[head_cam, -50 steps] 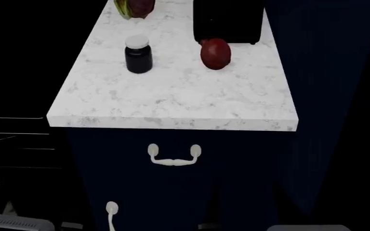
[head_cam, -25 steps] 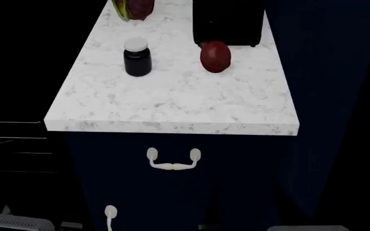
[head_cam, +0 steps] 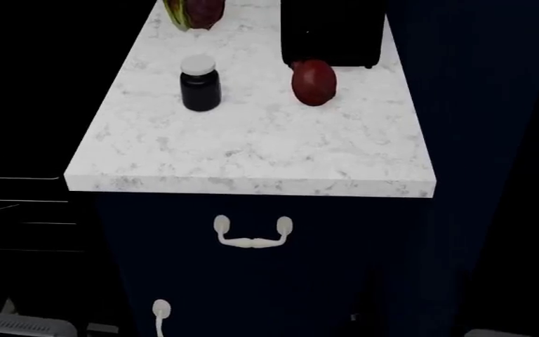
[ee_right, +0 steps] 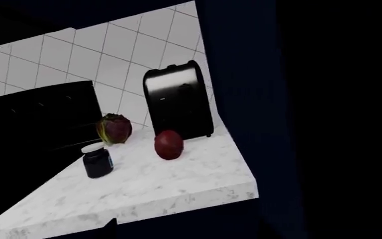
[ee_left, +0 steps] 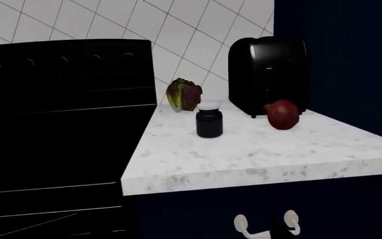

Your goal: Close the fridge doors

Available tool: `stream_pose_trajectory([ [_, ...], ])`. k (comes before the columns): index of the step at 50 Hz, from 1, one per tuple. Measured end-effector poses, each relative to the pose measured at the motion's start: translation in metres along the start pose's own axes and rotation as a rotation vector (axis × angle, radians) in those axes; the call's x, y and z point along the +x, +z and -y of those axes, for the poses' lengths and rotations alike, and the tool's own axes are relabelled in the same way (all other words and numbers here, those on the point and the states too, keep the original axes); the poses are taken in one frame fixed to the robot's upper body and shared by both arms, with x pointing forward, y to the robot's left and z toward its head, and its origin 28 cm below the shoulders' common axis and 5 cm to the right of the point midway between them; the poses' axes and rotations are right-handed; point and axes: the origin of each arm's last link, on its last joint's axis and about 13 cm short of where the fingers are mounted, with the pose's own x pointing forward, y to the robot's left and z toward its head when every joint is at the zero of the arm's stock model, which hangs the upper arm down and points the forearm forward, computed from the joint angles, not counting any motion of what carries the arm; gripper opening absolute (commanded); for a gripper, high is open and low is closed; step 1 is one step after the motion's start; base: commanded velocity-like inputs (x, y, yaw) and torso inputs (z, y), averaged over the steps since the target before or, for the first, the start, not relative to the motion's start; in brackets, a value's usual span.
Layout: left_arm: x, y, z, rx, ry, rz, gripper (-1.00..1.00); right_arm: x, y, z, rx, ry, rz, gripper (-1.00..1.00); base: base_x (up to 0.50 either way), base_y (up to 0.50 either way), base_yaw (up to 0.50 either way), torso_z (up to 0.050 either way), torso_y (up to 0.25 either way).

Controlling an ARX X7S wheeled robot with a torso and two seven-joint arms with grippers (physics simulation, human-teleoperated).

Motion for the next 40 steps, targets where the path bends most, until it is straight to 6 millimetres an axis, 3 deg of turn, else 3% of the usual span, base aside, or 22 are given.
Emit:
stream_pose_trajectory([
  [40,-0.001,0.001,-0.001,-0.016,-0.006,0.006,1.00,-0.020,0.064,0.036,0.026,-0.259,-0.014,1.00,0.00,0.00,0.00,0.000,0.002],
])
